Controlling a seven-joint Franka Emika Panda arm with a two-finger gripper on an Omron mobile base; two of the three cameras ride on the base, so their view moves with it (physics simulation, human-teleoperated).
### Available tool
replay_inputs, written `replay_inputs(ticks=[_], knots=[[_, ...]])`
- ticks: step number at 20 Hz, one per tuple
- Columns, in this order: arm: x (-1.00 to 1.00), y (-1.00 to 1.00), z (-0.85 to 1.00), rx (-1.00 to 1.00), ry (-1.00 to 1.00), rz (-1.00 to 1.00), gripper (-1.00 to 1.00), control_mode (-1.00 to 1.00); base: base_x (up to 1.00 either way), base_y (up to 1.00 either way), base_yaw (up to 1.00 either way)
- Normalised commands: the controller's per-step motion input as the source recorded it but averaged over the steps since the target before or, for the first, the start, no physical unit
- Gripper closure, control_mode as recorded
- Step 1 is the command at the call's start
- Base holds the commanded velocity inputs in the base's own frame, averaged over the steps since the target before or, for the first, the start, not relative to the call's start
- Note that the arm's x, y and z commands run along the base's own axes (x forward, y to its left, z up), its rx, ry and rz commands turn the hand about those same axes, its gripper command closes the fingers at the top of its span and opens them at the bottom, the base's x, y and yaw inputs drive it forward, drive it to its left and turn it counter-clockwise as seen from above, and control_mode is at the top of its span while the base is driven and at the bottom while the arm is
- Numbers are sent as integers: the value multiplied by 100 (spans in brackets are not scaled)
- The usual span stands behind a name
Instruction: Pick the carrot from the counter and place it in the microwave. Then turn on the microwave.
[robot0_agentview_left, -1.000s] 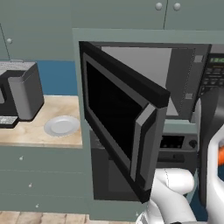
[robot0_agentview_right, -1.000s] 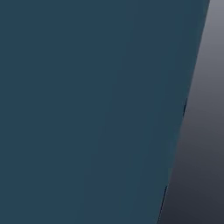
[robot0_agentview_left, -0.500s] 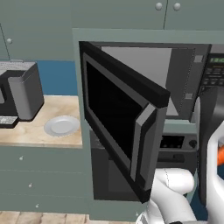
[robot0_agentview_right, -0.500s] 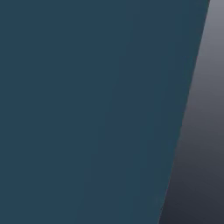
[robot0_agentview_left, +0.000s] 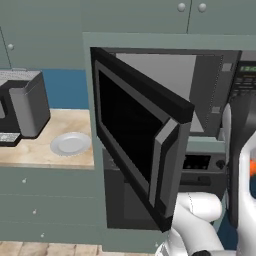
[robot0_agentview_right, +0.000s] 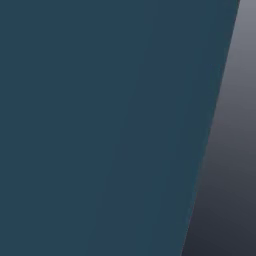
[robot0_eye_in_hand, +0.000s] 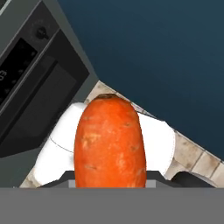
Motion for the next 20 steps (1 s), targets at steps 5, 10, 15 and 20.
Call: replay_inputs(ticks=[5, 10, 15, 20], knots=[[48, -2, 0, 12, 0, 6, 100, -100, 0, 0, 0], [39, 0, 0, 10, 0, 8, 100, -100, 0, 0, 0], [40, 0, 0, 8, 0, 7, 100, -100, 0, 0, 0], [40, 0, 0, 6, 0, 3, 100, -100, 0, 0, 0]])
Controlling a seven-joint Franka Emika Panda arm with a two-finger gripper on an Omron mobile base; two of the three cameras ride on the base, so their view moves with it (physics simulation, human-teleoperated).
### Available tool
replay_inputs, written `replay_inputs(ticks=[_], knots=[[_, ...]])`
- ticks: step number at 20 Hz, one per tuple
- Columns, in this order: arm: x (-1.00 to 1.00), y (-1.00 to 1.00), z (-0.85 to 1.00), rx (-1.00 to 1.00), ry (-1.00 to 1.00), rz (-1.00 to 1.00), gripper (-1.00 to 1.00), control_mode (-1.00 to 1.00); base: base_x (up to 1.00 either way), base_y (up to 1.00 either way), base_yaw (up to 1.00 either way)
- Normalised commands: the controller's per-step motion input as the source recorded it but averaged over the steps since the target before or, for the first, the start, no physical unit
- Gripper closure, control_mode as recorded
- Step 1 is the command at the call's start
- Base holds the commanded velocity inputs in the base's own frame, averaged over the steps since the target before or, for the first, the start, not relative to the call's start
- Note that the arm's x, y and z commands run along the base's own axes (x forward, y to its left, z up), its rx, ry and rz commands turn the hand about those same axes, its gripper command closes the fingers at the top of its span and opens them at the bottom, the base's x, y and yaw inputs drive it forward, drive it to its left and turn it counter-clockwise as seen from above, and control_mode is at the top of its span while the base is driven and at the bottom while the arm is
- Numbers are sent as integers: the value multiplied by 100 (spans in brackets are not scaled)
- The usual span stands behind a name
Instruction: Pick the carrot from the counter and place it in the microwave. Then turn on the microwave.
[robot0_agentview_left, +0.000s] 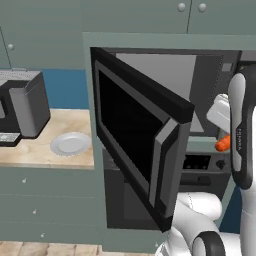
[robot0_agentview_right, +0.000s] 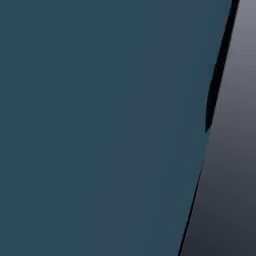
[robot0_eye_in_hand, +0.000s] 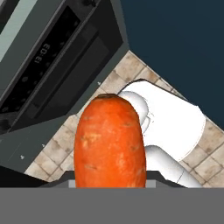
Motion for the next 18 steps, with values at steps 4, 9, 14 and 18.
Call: replay_inputs(ticks=[4, 9, 14, 18], knots=[[29, 0, 0, 5, 0, 1, 100, -100, 0, 0, 0], [24, 0, 0, 2, -1, 0, 100, -100, 0, 0, 0], [5, 0, 0, 1, -9, -1, 100, -100, 0, 0, 0], [0, 0, 0, 3, -19, -3, 100, -100, 0, 0, 0]])
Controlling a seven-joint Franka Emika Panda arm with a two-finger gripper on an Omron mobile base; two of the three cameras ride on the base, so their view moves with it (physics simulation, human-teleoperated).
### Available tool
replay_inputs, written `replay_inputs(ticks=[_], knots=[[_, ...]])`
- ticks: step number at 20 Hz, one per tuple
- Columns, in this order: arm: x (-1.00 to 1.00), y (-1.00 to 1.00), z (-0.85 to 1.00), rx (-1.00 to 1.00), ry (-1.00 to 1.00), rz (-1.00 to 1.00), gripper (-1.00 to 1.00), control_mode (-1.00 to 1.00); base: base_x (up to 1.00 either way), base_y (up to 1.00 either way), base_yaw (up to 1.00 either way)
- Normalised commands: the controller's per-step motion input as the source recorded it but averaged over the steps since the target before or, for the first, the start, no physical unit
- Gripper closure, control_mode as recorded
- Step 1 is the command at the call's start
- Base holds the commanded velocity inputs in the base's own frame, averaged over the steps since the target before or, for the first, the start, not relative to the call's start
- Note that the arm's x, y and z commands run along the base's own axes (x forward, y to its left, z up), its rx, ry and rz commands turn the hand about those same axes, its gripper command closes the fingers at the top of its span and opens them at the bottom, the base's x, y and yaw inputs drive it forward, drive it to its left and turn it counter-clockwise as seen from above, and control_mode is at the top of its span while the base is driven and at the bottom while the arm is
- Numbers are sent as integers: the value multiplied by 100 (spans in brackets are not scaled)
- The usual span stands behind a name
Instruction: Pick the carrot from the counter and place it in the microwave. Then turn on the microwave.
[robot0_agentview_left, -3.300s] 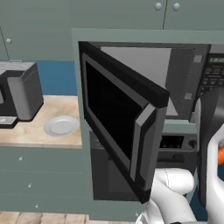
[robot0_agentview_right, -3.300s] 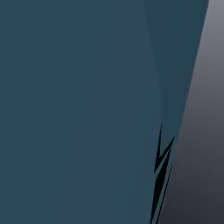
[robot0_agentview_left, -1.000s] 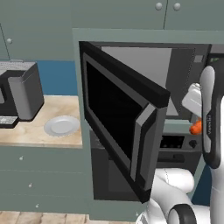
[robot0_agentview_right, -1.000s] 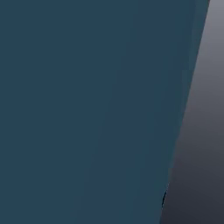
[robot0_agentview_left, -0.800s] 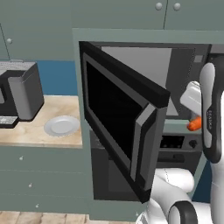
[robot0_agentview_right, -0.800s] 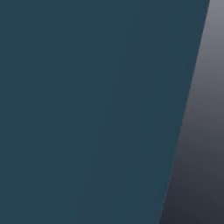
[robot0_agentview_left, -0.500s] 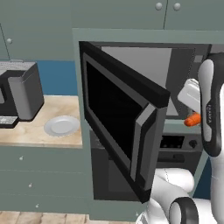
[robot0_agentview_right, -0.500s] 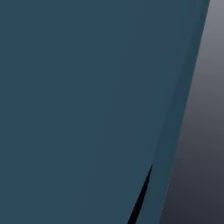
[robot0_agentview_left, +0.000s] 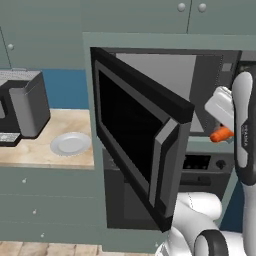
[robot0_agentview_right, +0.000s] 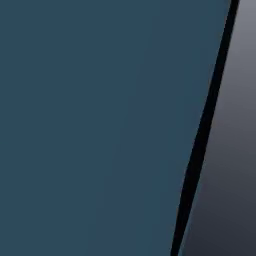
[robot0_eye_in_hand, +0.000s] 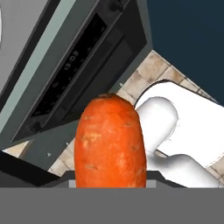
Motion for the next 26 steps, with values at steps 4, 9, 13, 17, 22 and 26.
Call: replay_inputs(ticks=[4, 9, 13, 17, 22, 26], knots=[[0, 0, 0, 4, -23, -2, 100, -100, 0, 0, 0], [27, 0, 0, 3, -18, -3, 100, -100, 0, 0, 0], [45, 0, 0, 4, -15, -3, 100, -100, 0, 0, 0], [48, 0, 0, 2, -13, -3, 100, -100, 0, 0, 0], [29, 0, 0, 0, -11, -1, 100, -100, 0, 0, 0], [26, 0, 0, 0, -8, -1, 100, -100, 0, 0, 0]])
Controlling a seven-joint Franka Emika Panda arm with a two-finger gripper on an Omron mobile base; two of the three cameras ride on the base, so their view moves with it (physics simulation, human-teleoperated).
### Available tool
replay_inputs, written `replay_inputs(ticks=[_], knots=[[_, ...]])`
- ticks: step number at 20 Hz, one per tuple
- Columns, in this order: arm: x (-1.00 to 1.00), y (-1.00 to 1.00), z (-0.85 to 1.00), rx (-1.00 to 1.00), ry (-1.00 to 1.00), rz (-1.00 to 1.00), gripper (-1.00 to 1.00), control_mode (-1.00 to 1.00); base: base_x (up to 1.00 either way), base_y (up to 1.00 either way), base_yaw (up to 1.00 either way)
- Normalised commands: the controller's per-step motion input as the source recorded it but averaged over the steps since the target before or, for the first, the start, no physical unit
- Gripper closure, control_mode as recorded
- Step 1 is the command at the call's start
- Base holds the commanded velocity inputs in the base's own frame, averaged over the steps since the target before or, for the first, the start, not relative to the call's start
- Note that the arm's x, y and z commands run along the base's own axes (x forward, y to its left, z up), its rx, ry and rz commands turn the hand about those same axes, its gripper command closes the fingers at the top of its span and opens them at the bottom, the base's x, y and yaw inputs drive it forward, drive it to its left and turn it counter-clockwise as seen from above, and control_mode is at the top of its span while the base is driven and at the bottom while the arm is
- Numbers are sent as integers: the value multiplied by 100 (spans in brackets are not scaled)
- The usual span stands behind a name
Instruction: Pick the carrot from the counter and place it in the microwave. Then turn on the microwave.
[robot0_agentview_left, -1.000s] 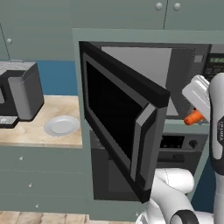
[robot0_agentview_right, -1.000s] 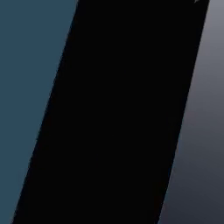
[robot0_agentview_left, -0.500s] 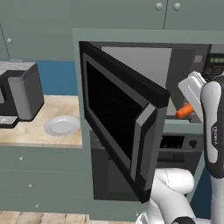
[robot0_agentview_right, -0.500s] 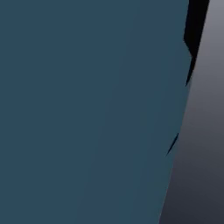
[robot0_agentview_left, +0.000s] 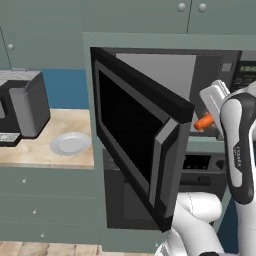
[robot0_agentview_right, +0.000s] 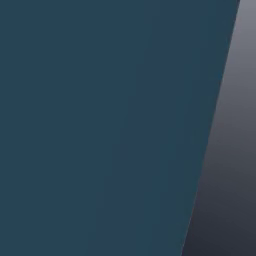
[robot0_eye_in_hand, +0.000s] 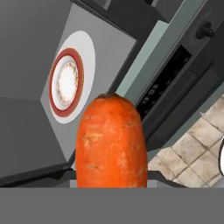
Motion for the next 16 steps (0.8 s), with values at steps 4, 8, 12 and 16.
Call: replay_inputs(ticks=[4, 8, 12, 16], knots=[[24, 2, 0, 0, -5, -1, 100, -100, 0, 0, 0], [22, 8, 0, 0, -2, 0, 100, -100, 0, 0, 0], [14, 1, 0, 0, -1, 0, 100, -100, 0, 0, 0], [21, 2, 0, 0, 0, 0, 100, -100, 0, 0, 0]])
